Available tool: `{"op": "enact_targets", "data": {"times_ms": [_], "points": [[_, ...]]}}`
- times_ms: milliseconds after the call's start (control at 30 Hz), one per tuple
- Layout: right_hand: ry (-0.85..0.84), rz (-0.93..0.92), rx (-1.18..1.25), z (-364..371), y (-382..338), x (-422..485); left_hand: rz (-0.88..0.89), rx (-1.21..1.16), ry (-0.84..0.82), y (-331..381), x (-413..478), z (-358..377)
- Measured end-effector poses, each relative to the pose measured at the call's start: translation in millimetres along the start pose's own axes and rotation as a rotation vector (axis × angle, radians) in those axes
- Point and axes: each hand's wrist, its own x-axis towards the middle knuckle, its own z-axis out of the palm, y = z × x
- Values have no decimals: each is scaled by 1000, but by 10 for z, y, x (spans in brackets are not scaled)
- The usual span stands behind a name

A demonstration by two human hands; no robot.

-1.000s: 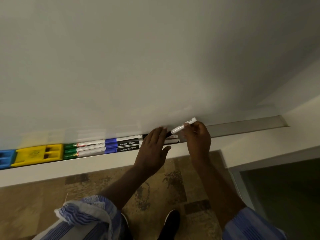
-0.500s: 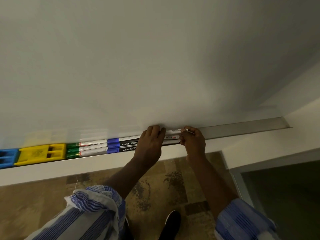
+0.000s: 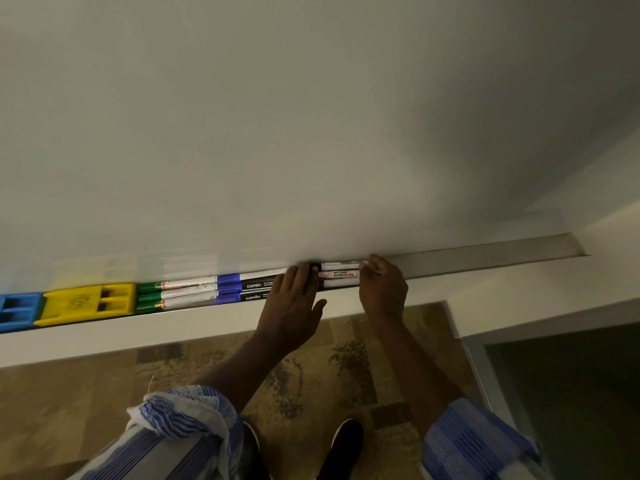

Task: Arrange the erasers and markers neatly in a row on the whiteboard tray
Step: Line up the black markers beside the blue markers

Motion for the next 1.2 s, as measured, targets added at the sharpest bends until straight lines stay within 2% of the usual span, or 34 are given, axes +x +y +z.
{"op": "enact_targets", "data": {"times_ms": [133,233,467,733,1033,1200], "points": [[-77,-58,-87,22,-12,-16,-29,-14,-11,-1,-58,1],[-73,-49,-80,23,-41,-26,-79,-1,-30,-35,-130,20],[-69,-80,-114,19,-54,-52,-56,16,-67,-89,-215,85],[-102,-85,-132,-3,-54,-32,6,-90,-99,-23,-260,133],[-99,-112,-136,38,-78,-69,-49,-48,-90,-198,-353,147],[-83,-100,-185,121,-84,-166,-213,20,-33,-378,-536,175]]}}
